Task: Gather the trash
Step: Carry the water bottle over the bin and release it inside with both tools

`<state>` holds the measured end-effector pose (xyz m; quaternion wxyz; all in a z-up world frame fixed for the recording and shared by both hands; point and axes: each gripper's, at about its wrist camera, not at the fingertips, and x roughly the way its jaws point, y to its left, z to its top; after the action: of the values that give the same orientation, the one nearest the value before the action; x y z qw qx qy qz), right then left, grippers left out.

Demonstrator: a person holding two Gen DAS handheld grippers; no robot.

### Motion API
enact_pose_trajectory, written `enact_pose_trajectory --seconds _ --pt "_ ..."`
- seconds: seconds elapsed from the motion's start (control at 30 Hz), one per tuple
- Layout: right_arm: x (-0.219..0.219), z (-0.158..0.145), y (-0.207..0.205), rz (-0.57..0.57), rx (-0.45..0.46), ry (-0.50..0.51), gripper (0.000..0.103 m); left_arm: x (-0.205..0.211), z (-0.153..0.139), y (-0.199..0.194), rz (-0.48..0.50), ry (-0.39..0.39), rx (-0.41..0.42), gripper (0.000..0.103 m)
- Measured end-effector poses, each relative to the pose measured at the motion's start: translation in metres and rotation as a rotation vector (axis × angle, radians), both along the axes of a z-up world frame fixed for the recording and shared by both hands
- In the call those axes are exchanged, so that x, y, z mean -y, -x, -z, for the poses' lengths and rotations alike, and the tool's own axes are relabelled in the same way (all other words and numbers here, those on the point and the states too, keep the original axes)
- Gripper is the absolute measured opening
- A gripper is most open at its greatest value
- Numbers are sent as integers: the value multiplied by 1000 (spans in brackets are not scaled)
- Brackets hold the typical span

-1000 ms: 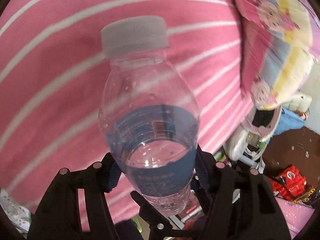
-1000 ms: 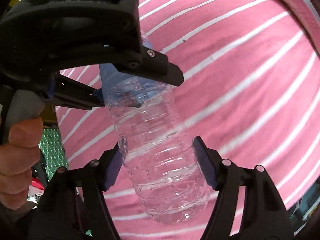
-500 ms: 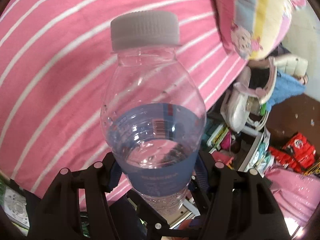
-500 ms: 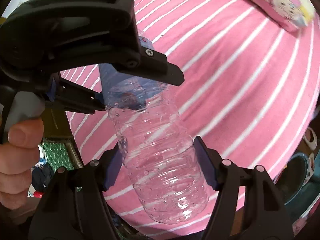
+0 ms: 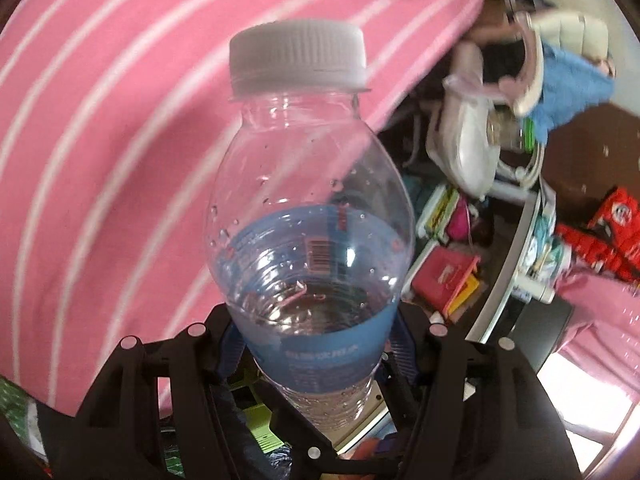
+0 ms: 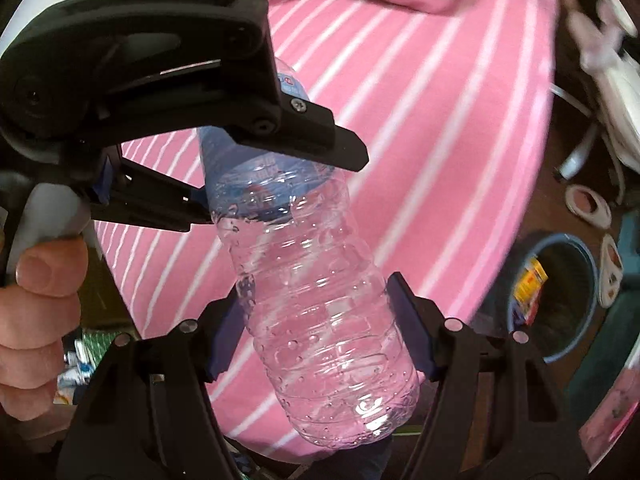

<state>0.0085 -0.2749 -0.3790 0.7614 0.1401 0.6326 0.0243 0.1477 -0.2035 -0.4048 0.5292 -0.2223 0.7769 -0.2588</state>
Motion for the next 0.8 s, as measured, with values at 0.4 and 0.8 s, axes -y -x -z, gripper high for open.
enact_pose_trajectory --seconds 0.4,0.8 --pt "127 -7 74 199 10 16 69 163 9 54 205 11 -1 59" --pt "230 9 147 329 -26 36 69 287 50 120 344 26 -36 59"
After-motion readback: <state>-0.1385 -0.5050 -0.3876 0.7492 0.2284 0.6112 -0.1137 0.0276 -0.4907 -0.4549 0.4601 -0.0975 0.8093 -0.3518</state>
